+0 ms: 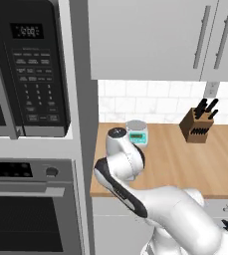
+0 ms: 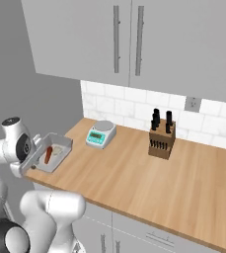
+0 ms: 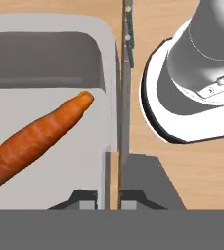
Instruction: Take the meat container that has the chicken drumstick and place it on the second highest rack of the freezer. Then take the vegetable container that has the carrot and garlic and place it on the highest rack of the freezer.
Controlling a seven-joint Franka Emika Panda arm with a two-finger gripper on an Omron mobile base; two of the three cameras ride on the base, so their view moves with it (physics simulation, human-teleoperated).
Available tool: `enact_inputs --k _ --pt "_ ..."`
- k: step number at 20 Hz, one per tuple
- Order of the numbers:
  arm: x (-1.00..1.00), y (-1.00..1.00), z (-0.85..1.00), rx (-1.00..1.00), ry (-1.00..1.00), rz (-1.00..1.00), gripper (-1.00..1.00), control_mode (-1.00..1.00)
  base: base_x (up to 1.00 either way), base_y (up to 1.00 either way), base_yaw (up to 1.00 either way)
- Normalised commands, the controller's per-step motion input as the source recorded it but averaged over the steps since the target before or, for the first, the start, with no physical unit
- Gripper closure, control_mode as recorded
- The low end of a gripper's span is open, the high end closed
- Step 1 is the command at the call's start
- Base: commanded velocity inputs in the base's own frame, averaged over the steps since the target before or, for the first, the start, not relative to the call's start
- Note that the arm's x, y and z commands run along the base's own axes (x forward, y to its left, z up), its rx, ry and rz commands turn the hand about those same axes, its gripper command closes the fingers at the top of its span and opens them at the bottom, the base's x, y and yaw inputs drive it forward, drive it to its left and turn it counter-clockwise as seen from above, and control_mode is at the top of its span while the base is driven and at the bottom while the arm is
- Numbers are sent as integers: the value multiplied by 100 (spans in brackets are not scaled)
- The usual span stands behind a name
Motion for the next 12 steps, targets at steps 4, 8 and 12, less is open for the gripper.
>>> enact_inputs --k 4,8,12 --pt "-91 -34 100 0 -15 18 100 -100 0 0 0" --pt "-100 -41 100 0 -11 17 100 -100 0 0 0" --pt "-97 -37 76 0 0 11 100 -100 0 0 0"
